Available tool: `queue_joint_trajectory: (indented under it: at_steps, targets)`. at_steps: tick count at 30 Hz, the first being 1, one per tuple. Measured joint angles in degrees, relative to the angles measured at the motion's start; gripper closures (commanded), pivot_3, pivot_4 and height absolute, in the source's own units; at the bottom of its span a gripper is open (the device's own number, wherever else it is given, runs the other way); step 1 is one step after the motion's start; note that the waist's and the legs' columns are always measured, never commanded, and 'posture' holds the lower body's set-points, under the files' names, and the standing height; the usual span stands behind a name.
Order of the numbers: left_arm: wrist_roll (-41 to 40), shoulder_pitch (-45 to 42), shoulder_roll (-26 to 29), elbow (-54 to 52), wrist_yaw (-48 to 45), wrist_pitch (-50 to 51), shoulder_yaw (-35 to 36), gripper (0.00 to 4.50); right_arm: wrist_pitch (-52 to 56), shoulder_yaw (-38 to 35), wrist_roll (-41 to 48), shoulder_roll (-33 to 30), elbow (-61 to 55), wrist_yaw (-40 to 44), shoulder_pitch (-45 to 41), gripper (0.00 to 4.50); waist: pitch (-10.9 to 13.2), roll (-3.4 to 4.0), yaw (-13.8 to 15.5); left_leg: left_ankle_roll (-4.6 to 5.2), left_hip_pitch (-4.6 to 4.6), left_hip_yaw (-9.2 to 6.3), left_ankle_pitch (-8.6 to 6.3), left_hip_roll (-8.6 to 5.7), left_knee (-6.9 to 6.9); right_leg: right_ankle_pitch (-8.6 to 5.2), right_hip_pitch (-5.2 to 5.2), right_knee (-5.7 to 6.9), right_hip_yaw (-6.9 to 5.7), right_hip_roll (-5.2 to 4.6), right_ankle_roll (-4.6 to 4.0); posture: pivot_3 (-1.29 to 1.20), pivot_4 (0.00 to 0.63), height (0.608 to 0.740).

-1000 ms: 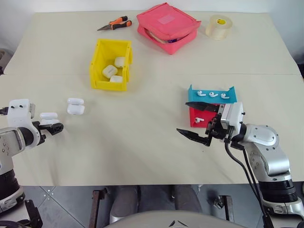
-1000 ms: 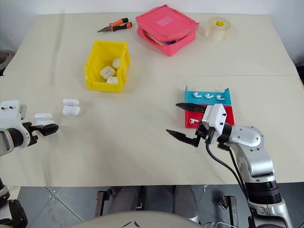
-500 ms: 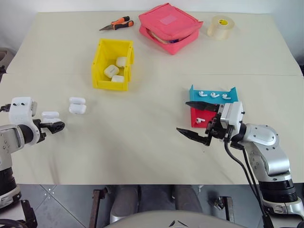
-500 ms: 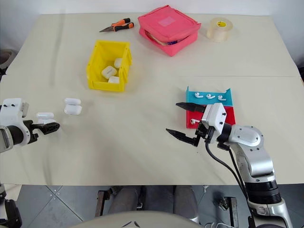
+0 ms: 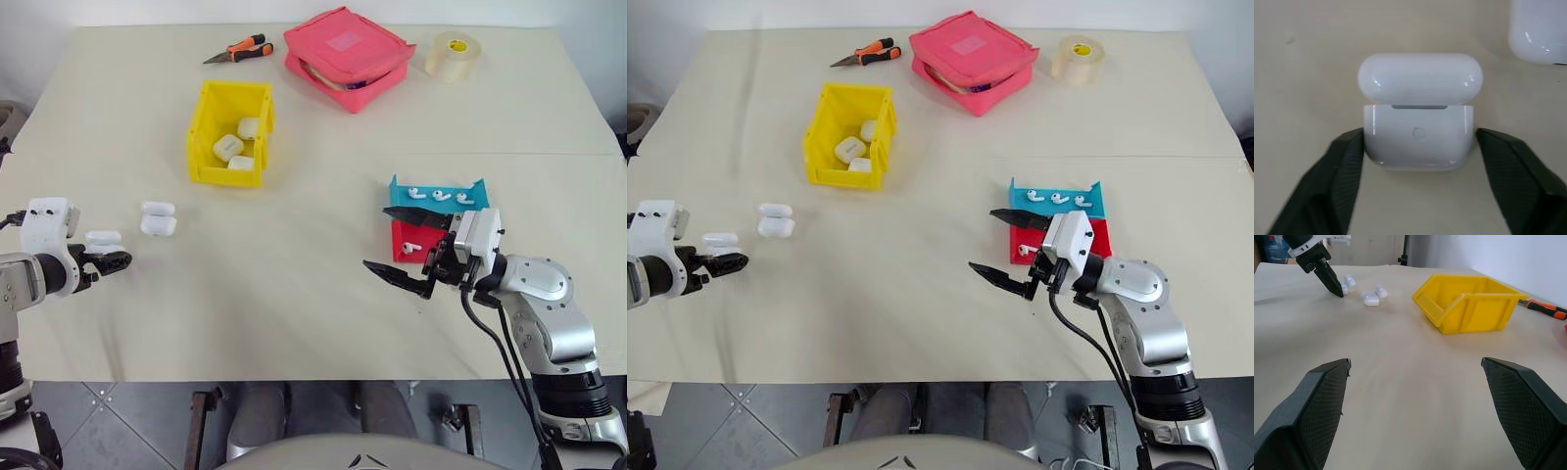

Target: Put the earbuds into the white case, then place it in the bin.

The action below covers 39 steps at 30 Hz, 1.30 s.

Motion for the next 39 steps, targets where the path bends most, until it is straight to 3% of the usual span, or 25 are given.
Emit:
queue_joint_trajectory:
  at_steps: [8, 12, 18, 22, 26, 31, 36, 39]
  targets:
    - [-2.82, 4.89, -7.71, -7.29, -1.50, -1.82, 8.08, 1.14, -0.05, -0.09, -0.02, -0.50, 0.18, 0.47, -0.25, 0.00, 0.01, -0.01, 0.17, 0.01, -0.04, -0.01, -0.01, -0.02, -0.01, -0.02, -0.03, 0.01, -0.01, -0.07, -0.03, 0.00, 0.150, 0.740]
    - [-6.42, 8.11, -11.38, -11.70, -5.32, -8.05, 8.70, 1.14, -0.05, -0.73, -0.01, -1.29, 0.31, 0.84, -0.35, 0.00, 0.05, -0.08, 0.48, 0.03, -0.08, -0.12, 0.00, -0.02, 0.03, -0.01, 0.03, -0.04, -0.15, -0.25, -0.03, 0.00, 0.150, 0.740]
    - [-12.19, 15.61, -14.02, -18.77, -22.15, -32.78, 10.73, 1.14, -0.06, -3.38, 0.00, -3.33, 1.25, 1.48, -0.31, 0.00, 0.05, -0.08, 0.20, 0.04, -0.09, -0.06, -0.01, 0.04, -0.04, -0.02, 0.10, -0.39, -0.34, -0.37, -0.03, 0.00, 0.150, 0.740]
    - [-15.26, 16.02, -16.21, -19.12, -27.18, -41.75, 9.33, 1.14, -0.05, -4.45, -0.01, -3.98, 1.24, 1.44, 0.20, 0.00, 0.05, -0.08, 0.30, 0.05, -0.06, -0.06, -0.01, -0.08, 0.00, -0.01, 0.15, -0.43, -0.37, -0.30, -0.02, 0.00, 0.150, 0.740]
    - [-14.36, 16.06, -16.24, -17.90, -27.20, -45.83, 4.61, 1.14, 0.14, -5.29, 0.00, -4.06, 0.12, 0.92, 3.02, 0.00, 0.05, -0.08, 0.37, 0.12, -0.07, -0.06, -0.03, -0.14, 0.00, 0.00, 0.18, -0.33, -0.34, -0.31, 0.00, 0.00, 0.150, 0.740]
    - [-7.53, 19.20, -11.21, -16.68, -24.82, -47.67, -0.65, 1.14, 0.25, -6.49, 0.04, -4.07, -1.18, -0.16, 4.68, 0.00, 0.05, -0.07, 0.11, 0.16, -0.06, 0.00, -0.06, -0.12, -0.03, 0.00, 0.16, -0.36, -0.32, -0.27, 0.00, 0.00, 0.150, 0.740]
    - [-5.25, 20.28, -11.34, -17.05, -13.16, -39.25, 1.54, 0.02, 0.67, -6.21, 0.06, -4.09, -0.66, 0.75, 3.48, 0.00, 0.06, -0.08, 0.19, 0.17, -0.05, -0.03, -0.06, -0.09, -0.02, 0.00, 0.16, -0.33, -0.30, -0.27, 0.01, 0.00, 0.150, 0.740]
    - [-5.20, 20.30, -11.60, -20.66, -8.29, -34.88, 3.33, 0.02, 0.86, -6.08, 0.07, -4.38, 0.14, 1.57, 2.15, 0.00, 0.06, -0.08, 0.28, 0.18, -0.06, -0.06, -0.07, -0.04, -0.02, 0.00, 0.17, -0.34, -0.32, -0.35, 0.01, 0.00, 0.150, 0.740]
